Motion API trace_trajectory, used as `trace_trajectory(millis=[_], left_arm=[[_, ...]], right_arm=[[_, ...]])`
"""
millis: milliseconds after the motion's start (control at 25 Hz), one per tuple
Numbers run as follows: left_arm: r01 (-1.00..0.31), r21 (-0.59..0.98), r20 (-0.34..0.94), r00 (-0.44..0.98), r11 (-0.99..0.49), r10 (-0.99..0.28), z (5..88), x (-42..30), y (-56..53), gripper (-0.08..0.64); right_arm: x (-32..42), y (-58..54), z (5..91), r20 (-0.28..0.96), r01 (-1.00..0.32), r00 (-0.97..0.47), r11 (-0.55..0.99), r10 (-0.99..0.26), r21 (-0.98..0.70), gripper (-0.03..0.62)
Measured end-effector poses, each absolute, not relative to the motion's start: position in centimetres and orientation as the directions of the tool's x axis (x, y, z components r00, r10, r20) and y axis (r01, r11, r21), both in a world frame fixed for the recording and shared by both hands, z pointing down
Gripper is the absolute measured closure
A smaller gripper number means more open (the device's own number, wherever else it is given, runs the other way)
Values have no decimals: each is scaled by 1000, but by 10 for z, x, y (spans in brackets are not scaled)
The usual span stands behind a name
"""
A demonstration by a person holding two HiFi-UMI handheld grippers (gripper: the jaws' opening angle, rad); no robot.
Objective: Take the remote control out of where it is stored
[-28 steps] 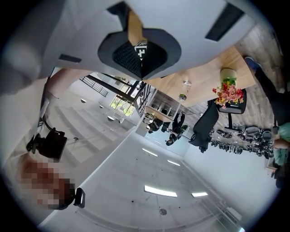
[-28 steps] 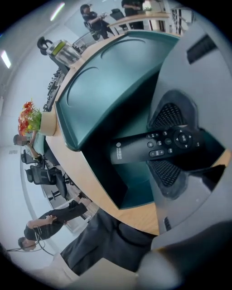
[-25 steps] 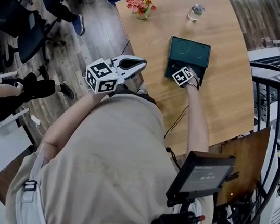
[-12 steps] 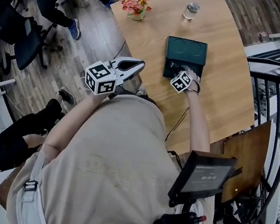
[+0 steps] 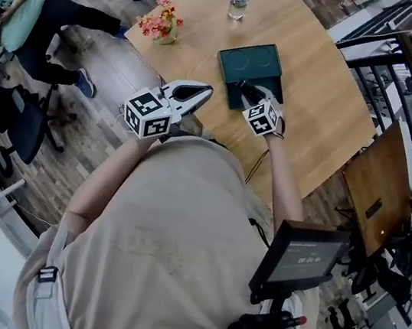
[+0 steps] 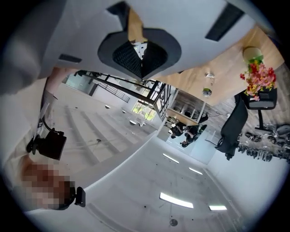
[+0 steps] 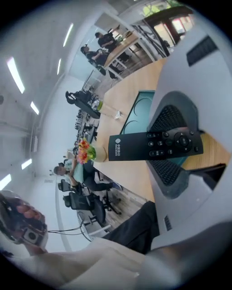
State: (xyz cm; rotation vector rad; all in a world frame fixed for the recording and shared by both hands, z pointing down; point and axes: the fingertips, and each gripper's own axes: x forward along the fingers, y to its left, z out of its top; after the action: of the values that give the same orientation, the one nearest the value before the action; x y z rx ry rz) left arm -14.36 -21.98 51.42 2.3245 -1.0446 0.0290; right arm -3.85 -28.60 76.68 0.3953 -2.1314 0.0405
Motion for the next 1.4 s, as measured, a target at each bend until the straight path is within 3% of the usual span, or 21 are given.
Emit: trace_trajectory(millis=[360, 560, 880, 1400], left_arm=[[-523, 462, 212, 850, -716, -483, 492, -136, -230, 554], [-434, 485, 175, 898, -759, -403, 476, -128, -232, 554], [-341, 493, 109, 937, -801, -332, 444, -128, -249, 554], [-266, 525, 41, 957, -808, -289, 422, -130, -253, 554]], right_arm=[[-39, -286, 648, 635, -624, -569, 777, -522, 79, 402], [-39, -283, 574, 506, -732, -581, 681, -638, 19, 402], [-39, -273, 490, 369, -808, -537, 589, -759, 36, 402], [-19, -245, 424, 275, -878, -446, 476, -852, 51, 402]])
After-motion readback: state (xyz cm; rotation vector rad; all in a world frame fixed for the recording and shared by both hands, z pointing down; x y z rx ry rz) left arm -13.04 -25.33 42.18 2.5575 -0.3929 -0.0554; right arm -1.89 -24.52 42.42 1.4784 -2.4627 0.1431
